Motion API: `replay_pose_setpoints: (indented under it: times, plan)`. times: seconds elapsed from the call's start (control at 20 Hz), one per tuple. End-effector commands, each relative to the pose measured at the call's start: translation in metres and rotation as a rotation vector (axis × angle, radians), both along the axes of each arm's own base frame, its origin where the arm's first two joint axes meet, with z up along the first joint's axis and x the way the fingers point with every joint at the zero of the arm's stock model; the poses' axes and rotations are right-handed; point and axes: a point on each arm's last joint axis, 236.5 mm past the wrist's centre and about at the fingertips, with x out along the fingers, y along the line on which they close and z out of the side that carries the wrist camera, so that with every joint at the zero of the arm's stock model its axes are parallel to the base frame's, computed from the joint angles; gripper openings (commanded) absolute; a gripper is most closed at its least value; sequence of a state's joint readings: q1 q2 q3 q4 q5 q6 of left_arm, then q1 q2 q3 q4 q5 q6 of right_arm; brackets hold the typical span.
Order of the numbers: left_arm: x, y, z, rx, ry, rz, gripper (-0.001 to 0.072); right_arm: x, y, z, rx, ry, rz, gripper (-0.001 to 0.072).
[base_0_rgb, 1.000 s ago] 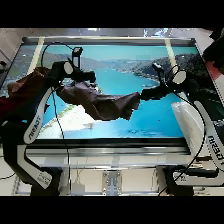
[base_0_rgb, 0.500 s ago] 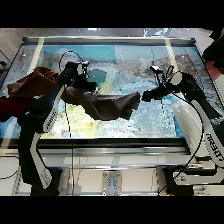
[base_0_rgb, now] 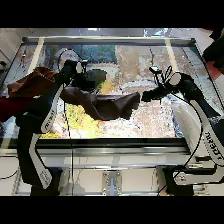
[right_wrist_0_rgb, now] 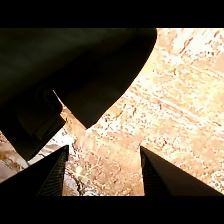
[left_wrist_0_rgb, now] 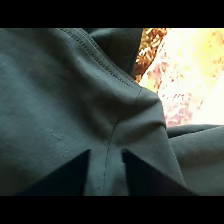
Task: Fold the shirts.
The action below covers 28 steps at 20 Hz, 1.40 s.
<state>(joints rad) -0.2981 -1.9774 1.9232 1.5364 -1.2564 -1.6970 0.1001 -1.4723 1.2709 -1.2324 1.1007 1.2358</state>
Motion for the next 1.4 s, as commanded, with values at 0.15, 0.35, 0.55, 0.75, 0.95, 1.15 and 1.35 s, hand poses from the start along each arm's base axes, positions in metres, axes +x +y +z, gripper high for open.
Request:
replay_pose_setpoints:
  times: [0.15, 0.35, 0.55, 0.75, 0.95, 1.15, 1.35]
  plan:
    - [0.026, -0.058, 0.019, -0.242, -0.118, 0.041, 0.0703, 0.0, 0.007, 0.002, 0.032, 0.004, -0.007, 0.0506]
    - [-0.002, -0.051, -0.02, -0.096, 0.0, -0.019, 0.0684, 0.0, 0.007, 0.002, 0.032, 0.004, -0.007, 0.0506]
    - [-0.005, -0.021, -0.031, 0.083, 0.006, -0.032, 0.0582, 0.0, 0.007, 0.002, 0.032, 0.004, -0.007, 0.0506]
    - [-0.006, 0.002, -0.03, 0.169, 0.013, -0.02, 0.0012, -0.001, 0.007, 0.002, 0.033, 0.006, -0.006, 0.0506]
    - [0.006, 0.022, 0.003, 0.243, -0.071, -0.02, 0.001, -0.017, 0.018, 0.001, 0.075, 0.076, 0.01, 0.0506]
    - [0.016, 0.044, 0.065, 0.297, -0.199, -0.014, 0.001, -0.035, 0.061, -0.031, 0.089, 0.117, 0.075, 0.0506]
    - [0.01, 0.048, 0.087, 0.308, -0.216, -0.037, 0.0009, -0.053, 0.1, -0.075, 0.03, 0.155, 0.202, 0.0505]
